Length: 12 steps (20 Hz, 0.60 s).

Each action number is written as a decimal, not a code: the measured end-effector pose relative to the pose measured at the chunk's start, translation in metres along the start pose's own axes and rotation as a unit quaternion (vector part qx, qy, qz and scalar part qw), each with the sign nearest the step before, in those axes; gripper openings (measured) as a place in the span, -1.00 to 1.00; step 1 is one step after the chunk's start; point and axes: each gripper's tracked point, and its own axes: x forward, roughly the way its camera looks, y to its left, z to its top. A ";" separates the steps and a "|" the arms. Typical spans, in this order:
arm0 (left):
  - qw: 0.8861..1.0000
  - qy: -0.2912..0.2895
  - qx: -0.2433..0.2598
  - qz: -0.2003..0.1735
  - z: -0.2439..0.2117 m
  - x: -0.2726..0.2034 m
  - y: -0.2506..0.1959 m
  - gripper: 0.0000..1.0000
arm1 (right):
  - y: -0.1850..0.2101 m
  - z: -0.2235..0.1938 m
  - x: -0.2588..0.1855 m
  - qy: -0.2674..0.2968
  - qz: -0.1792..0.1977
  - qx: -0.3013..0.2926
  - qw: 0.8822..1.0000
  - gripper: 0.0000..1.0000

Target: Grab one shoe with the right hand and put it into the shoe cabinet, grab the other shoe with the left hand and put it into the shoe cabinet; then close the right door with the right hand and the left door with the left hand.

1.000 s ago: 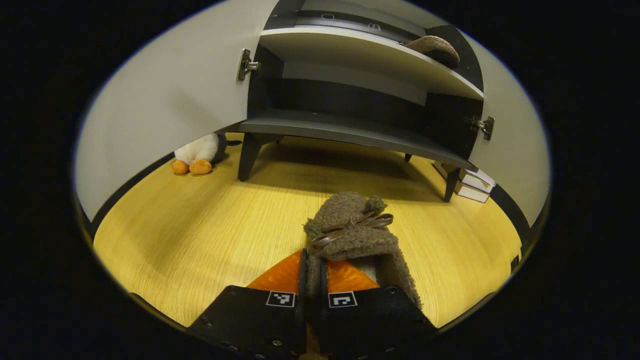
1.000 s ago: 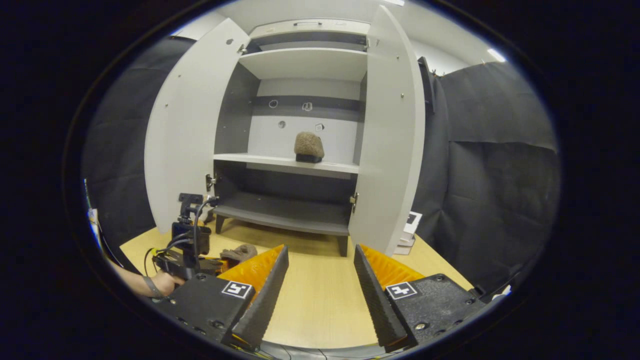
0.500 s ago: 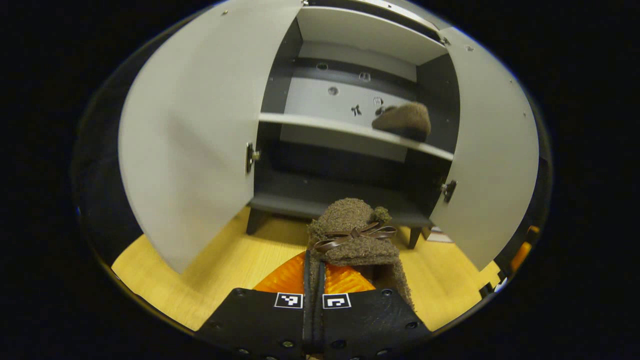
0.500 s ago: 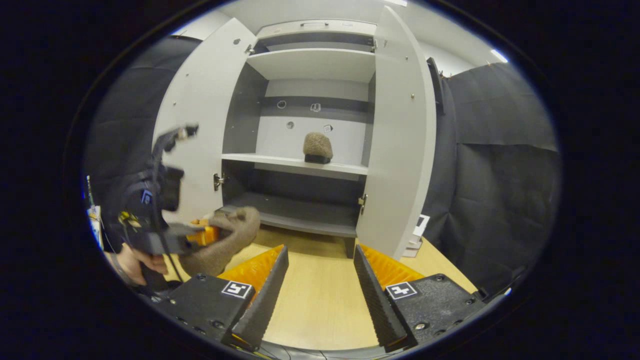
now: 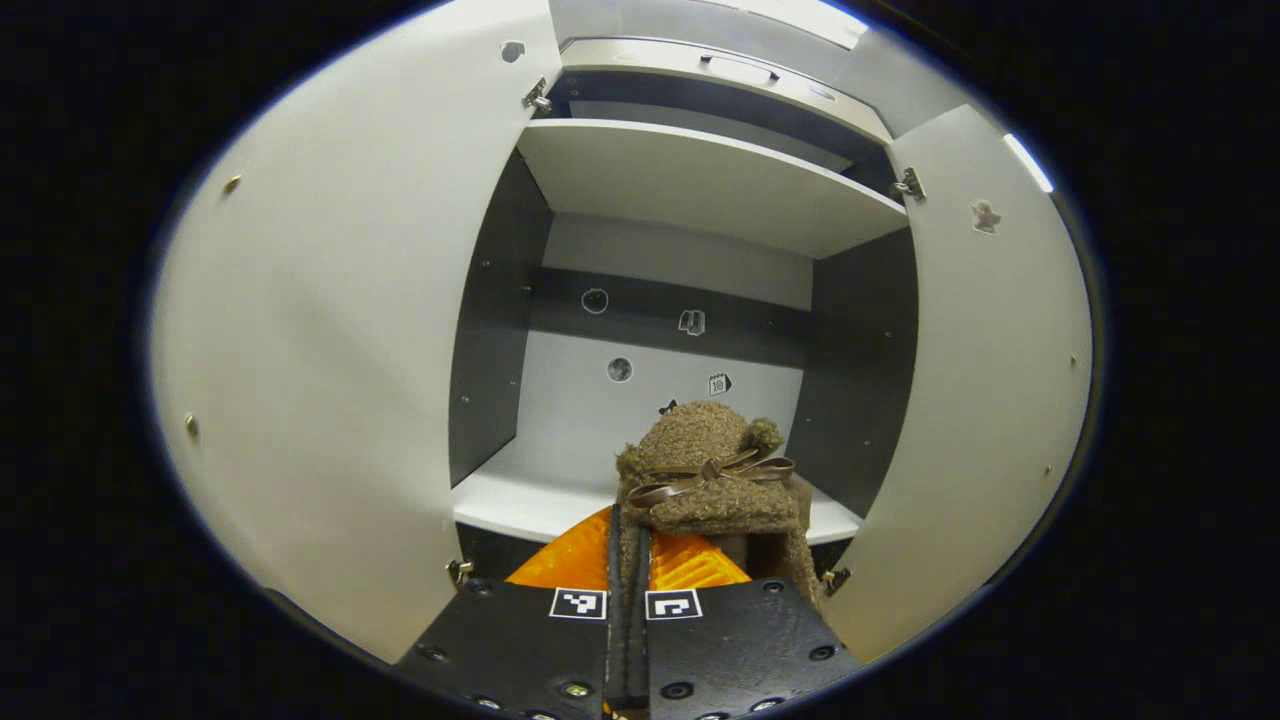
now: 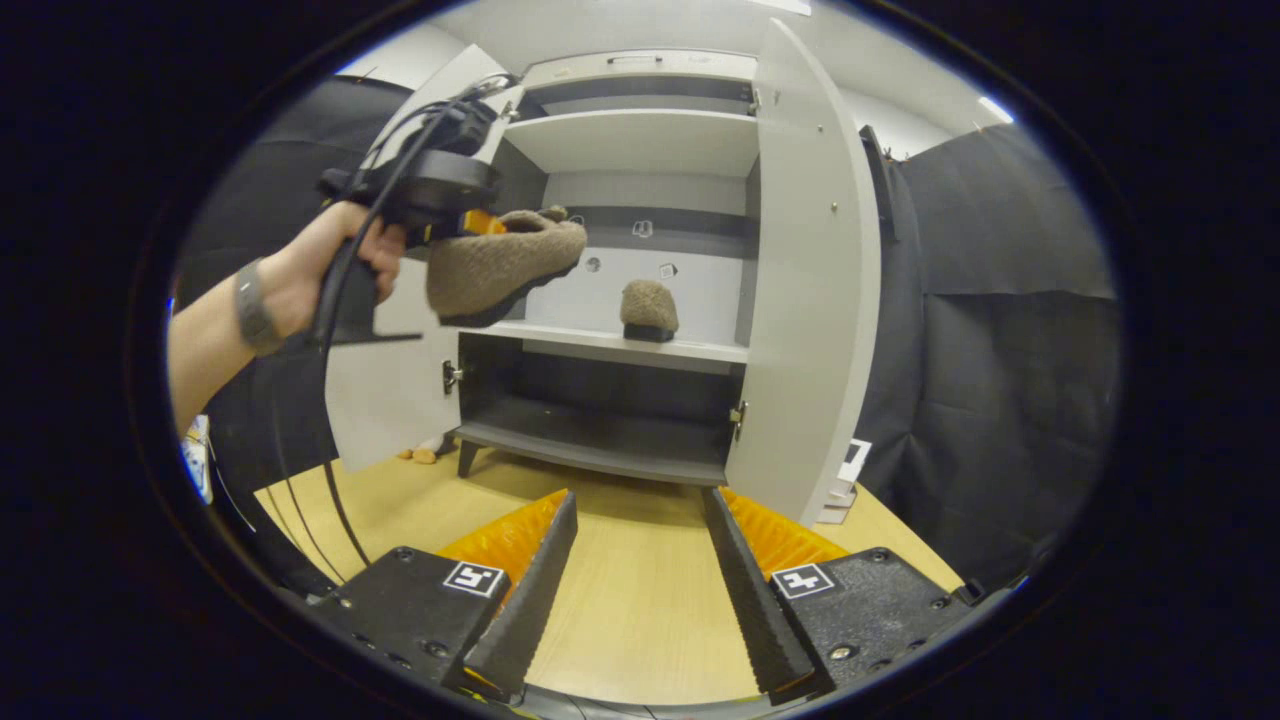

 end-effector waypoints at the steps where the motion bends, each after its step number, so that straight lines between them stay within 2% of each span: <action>1: 1.000 0.013 -0.005 0.008 0.002 0.020 0.003 -1.00 | -0.001 0.003 0.002 0.001 -0.005 0.002 1.000 0.66; 4: 0.998 0.059 0.006 0.036 -0.006 0.080 0.017 -1.00 | -0.010 0.006 -0.002 0.003 -0.019 0.010 1.000 0.70; 6: 0.994 0.093 0.017 0.055 -0.022 0.114 0.023 -1.00 | -0.016 0.005 -0.005 0.008 -0.028 0.013 0.999 0.66; 11: 0.984 0.163 -0.003 0.078 -0.062 0.163 0.030 -1.00 | -0.030 0.001 -0.007 0.020 -0.049 0.018 0.998 0.70; 12: 0.981 0.173 -0.014 0.081 -0.066 0.166 0.030 -0.77 | -0.033 0.000 -0.007 0.022 -0.053 0.019 0.998 0.66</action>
